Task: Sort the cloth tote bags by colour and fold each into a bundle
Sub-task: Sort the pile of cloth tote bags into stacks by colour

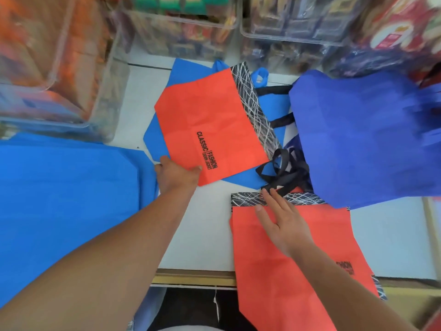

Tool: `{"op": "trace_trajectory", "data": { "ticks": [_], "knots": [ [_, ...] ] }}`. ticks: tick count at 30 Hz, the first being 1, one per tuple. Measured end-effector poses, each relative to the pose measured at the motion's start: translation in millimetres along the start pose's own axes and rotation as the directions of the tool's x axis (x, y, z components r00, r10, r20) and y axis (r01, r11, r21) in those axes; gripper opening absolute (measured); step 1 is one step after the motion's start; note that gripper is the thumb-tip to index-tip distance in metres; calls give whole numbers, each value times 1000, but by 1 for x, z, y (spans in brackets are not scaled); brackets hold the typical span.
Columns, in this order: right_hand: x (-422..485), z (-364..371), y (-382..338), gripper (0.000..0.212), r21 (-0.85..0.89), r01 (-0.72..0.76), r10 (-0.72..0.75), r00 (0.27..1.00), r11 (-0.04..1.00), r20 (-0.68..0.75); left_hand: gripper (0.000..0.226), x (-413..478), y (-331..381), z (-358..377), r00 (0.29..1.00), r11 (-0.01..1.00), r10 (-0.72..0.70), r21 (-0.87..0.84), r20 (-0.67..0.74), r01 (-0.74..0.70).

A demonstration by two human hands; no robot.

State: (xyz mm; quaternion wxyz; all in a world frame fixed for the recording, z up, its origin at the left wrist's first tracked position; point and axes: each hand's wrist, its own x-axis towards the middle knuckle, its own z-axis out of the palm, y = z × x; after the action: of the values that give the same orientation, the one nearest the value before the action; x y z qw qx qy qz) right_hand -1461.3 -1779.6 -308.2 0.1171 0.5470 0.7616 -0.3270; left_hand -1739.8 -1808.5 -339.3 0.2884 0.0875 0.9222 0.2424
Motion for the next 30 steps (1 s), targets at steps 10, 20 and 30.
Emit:
{"op": "trace_trajectory", "data": {
  "ticks": [10,20,30],
  "knots": [
    [1,-16,-8,73,43,-47,39,984,998,171,18,-12,-4,12,985,976,175,-134,-7,-174],
    [-47,-38,19,18,574,151,3,966,805,-258,18,-201,-83,-23,995,829,-71,-551,75,101],
    [-100,-21,47,57,596,-18,139,978,803,-158,31,-327,-90,0,659,925,-54,-211,750,316]
  ]
}}
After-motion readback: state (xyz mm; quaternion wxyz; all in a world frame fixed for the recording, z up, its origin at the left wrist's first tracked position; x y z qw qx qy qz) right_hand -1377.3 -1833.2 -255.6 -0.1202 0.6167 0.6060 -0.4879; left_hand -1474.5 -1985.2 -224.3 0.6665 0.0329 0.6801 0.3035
